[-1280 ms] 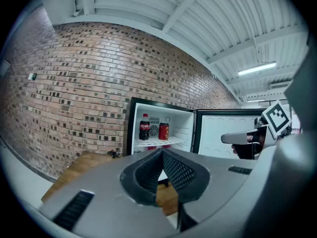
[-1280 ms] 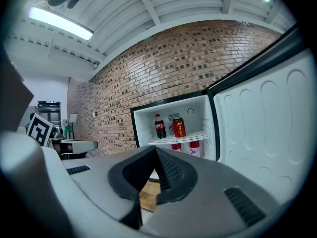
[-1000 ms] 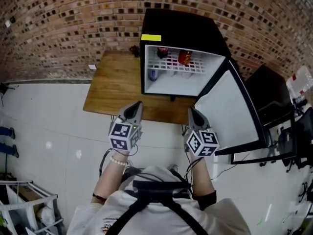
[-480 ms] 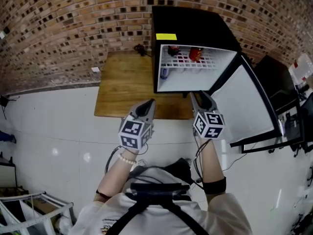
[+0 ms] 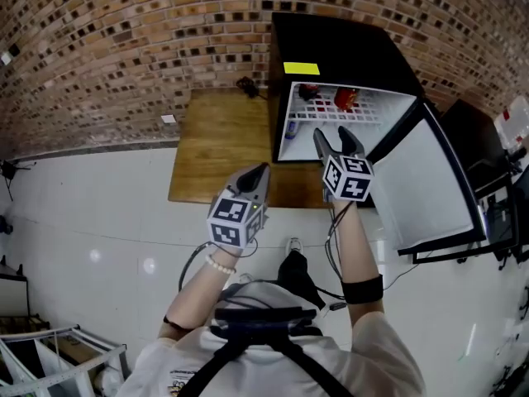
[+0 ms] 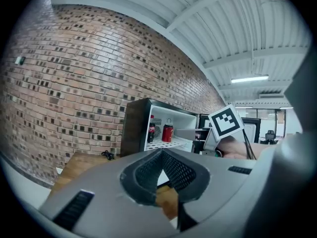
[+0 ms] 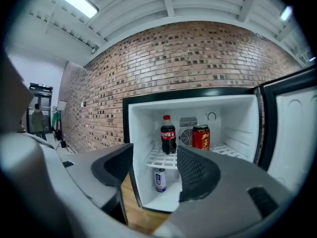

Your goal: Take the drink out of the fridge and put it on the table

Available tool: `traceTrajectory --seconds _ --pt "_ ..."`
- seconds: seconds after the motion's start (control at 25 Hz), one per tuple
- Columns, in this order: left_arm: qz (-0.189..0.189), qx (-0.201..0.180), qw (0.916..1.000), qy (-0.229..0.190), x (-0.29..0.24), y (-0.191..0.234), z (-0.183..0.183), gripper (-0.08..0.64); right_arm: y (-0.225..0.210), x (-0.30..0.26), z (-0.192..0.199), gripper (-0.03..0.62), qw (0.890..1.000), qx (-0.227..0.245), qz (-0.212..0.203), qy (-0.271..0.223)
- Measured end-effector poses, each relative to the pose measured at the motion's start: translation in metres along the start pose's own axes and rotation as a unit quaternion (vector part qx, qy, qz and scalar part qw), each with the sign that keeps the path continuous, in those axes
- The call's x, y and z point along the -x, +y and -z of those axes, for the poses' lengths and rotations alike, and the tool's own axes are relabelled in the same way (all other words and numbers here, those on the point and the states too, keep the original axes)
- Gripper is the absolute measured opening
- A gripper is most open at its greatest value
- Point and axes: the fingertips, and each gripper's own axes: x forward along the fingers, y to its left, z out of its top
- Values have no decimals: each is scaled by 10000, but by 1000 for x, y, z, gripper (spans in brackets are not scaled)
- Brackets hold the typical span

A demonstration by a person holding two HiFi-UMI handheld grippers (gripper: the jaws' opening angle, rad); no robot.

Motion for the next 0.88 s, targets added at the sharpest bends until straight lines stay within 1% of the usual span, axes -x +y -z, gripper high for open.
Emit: traceTrajectory --seconds 0.12,0.24,0.4,0.56,0.6,0.72,0.76,0.88 --pt "-176 68 9998 -50 -12 8 -3 0 -8 -27 -1 304 10000 32 -49 42" --pt "-350 168 9992 -107 -29 14 -6 0 -21 -55 -3 333 9999 86 -99 96" --pt "-541 277 9981 -139 -51 21 -9 1 -31 -91 -6 334 9995 126 -227 158" --pt "-720 283 9969 -160 -66 33 -10 0 -38 -128 -9 337 9994 128 -269 191" --pt "-762 278 9966 -162 -69 36 -10 2 -39 -137 -10 350 9993 138 -289 201" --pt "-872 288 9956 -173 -77 45 -11 0 -41 -162 -13 353 9991 181 -318 208" --pt "-907 293 9953 -174 -79 48 -11 0 -43 -171 -13 371 9991 195 -316 218" --pt "-1001 310 9944 -166 -84 55 -11 2 -45 -192 -15 373 9989 206 -334 259"
